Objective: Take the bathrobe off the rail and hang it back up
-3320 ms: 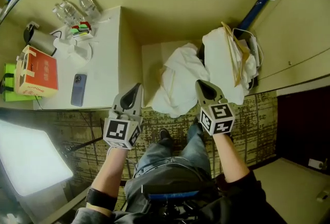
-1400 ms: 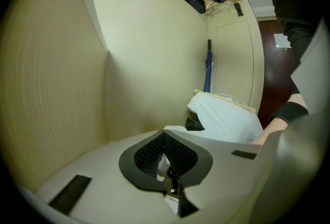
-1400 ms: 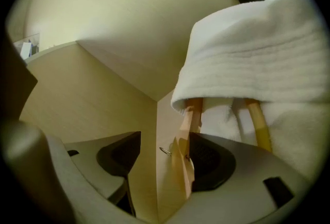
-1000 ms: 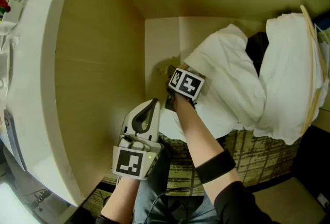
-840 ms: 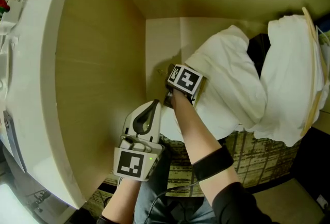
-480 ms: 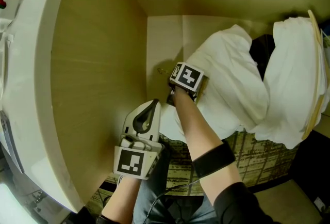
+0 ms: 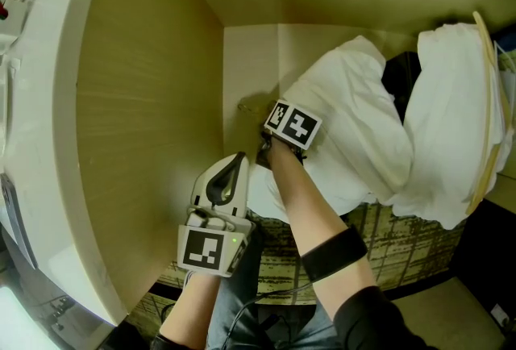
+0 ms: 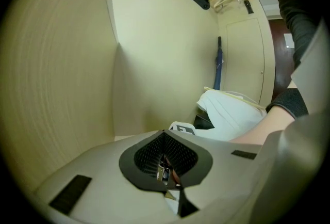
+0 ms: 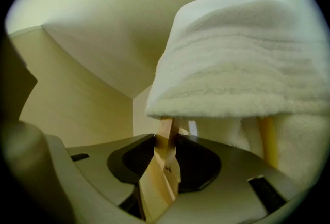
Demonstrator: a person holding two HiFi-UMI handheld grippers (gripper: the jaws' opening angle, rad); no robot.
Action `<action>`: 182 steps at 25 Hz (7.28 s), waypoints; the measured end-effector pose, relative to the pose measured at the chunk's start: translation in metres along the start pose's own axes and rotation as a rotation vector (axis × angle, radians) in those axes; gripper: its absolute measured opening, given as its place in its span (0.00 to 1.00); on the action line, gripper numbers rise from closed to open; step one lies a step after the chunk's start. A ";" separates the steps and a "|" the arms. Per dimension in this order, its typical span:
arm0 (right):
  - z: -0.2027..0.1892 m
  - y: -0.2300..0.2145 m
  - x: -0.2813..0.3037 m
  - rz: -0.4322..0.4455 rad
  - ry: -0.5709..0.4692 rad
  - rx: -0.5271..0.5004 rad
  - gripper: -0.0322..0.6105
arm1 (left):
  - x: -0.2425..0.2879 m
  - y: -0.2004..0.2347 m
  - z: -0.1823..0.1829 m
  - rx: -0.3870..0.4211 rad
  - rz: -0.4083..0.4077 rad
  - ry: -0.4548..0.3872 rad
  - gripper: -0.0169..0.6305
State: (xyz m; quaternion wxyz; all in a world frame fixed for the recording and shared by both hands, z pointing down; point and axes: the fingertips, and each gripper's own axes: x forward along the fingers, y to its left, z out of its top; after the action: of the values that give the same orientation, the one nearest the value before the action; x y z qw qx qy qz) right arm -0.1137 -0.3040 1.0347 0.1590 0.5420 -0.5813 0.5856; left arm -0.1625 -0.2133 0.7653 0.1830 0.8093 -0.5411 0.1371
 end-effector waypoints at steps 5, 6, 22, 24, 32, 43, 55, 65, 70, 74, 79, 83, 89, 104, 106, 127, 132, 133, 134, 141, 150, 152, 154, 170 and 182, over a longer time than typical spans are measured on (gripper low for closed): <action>0.008 0.021 -0.030 0.173 -0.062 0.057 0.28 | -0.006 -0.011 0.021 0.009 0.007 -0.025 0.03; 0.011 0.028 -0.039 0.214 -0.079 0.066 0.28 | -0.008 -0.015 0.029 -0.005 0.006 -0.031 0.03; 0.064 0.149 -0.242 0.800 -0.317 0.160 0.28 | -0.086 -0.042 0.154 0.008 0.057 -0.128 0.03; 0.073 0.160 -0.268 0.850 -0.342 0.162 0.28 | -0.097 -0.041 0.165 0.028 0.065 -0.141 0.03; 0.132 0.208 -0.395 1.125 -0.495 0.260 0.28 | -0.133 -0.049 0.232 0.074 0.075 -0.212 0.03; 0.216 0.279 -0.573 1.398 -0.739 0.187 0.30 | -0.167 -0.075 0.359 0.158 0.042 -0.373 0.03; 0.291 0.364 -0.743 1.517 -0.961 -0.006 0.29 | -0.208 -0.115 0.537 0.277 -0.031 -0.629 0.03; 0.332 0.396 -0.844 1.459 -1.151 -0.178 0.28 | -0.232 -0.146 0.629 0.289 -0.119 -0.771 0.03; 0.348 0.404 -0.887 1.431 -1.236 -0.238 0.28 | -0.238 -0.154 0.662 0.270 -0.163 -0.819 0.03; 0.357 0.411 -0.924 1.422 -1.294 -0.286 0.28 | -0.242 -0.165 0.688 0.295 -0.193 -0.845 0.03; 0.367 0.428 -0.964 1.434 -1.353 -0.337 0.28 | -0.249 -0.181 0.730 0.308 -0.242 -0.900 0.03; 0.378 0.439 -0.989 1.442 -1.377 -0.325 0.28 | -0.255 -0.195 0.760 0.342 -0.265 -0.945 0.03; 0.392 0.462 -1.030 1.449 -1.410 -0.350 0.28 | -0.268 -0.214 0.802 0.385 -0.290 -0.997 0.03; 0.422 0.507 -1.133 1.428 -1.539 -0.445 0.28 | -0.295 -0.240 0.873 0.470 -0.296 -1.050 0.03; 0.424 0.514 -1.145 1.424 -1.550 -0.463 0.28 | -0.297 -0.245 0.881 0.482 -0.297 -1.057 0.03; 0.454 0.546 -1.208 1.331 -1.632 -0.421 0.28 | -0.315 -0.247 0.911 0.516 -0.274 -1.115 0.03; 0.460 0.543 -1.197 1.290 -1.620 -0.403 0.27 | -0.310 -0.239 0.906 0.528 -0.259 -1.109 0.03; 0.462 0.543 -1.195 1.304 -1.610 -0.392 0.27 | -0.311 -0.239 0.906 0.512 -0.259 -1.108 0.03; 0.463 0.542 -1.193 1.312 -1.601 -0.383 0.27 | -0.311 -0.238 0.905 0.507 -0.257 -1.106 0.03; 0.462 0.541 -1.183 1.293 -1.569 -0.341 0.27 | -0.310 -0.233 0.893 0.490 -0.231 -1.086 0.03; 0.455 0.548 -1.165 1.337 -1.485 -0.255 0.23 | -0.316 -0.210 0.872 0.449 -0.161 -1.053 0.03; 0.453 0.551 -1.163 1.367 -1.460 -0.228 0.23 | -0.317 -0.206 0.869 0.446 -0.146 -1.049 0.03; 0.451 0.554 -1.160 1.396 -1.424 -0.195 0.23 | -0.316 -0.199 0.865 0.447 -0.123 -1.051 0.03; 0.388 0.545 -1.114 1.626 -1.182 -0.172 0.29 | -0.326 -0.183 0.809 0.442 0.115 -0.948 0.03; 0.264 0.460 -0.978 1.017 -1.162 -0.718 0.19 | -0.347 -0.164 0.693 0.355 0.069 -0.764 0.03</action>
State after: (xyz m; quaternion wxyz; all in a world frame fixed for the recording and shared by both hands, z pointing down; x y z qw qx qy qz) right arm -0.0164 -0.2205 -0.0702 -0.2848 0.3460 -0.8939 -0.0055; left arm -0.1254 -0.1779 -0.0254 -0.1774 0.8022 -0.5651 -0.0756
